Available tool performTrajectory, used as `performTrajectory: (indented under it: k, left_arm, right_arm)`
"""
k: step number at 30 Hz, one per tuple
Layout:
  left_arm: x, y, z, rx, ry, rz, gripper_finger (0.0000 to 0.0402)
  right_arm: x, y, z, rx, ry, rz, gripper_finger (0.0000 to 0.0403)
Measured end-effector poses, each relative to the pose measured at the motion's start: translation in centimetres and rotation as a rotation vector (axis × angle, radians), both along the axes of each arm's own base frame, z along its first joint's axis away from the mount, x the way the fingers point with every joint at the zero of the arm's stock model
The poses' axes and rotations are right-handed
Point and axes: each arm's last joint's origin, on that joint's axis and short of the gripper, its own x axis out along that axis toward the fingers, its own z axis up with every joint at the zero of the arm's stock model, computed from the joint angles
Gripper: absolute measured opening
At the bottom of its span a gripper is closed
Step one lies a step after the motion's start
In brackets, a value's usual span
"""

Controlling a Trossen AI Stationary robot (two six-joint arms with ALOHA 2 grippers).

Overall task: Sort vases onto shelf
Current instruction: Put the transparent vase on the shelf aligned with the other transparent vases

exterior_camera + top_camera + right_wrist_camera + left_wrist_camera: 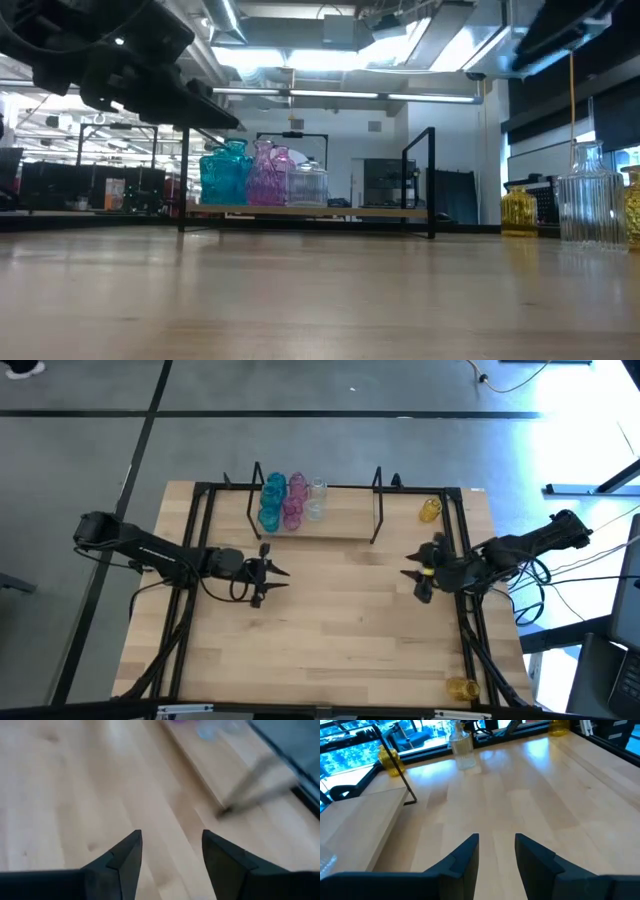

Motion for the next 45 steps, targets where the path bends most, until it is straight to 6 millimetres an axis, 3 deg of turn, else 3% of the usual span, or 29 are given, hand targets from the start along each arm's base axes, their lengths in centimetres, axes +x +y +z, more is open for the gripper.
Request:
performTrajectory:
  k: [7,13,27,33,45]
  left_arm:
    - [0.0,0.0,-0.1,0.002,0.004,0.006,0.0119]
    - [0.1,0.1,-0.2,0.005,0.009,0.027,0.0119]
    - [0.1,0.2,-0.2,0.002,0.008,0.059,0.0119]
    - [0.1,0.2,-0.2,0.002,0.008,0.059,0.0119]
    - [0.1,0.2,-0.2,0.003,0.009,0.059,0.0119]
  right_arm:
    - [-2.5,-0.9,-0.5,0.135,0.187,-0.268,0.0191]
    - [-2.9,-1.0,-2.1,0.228,0.256,-0.389,0.0191]
    - [-2.7,-2.1,-4.9,0.239,0.357,-0.497,0.0191]
    - [-1.9,-2.9,-5.6,0.294,0.369,-0.459,0.0191]
    - [-2.1,-3.5,-7.2,0.307,0.448,-0.453,0.0178]
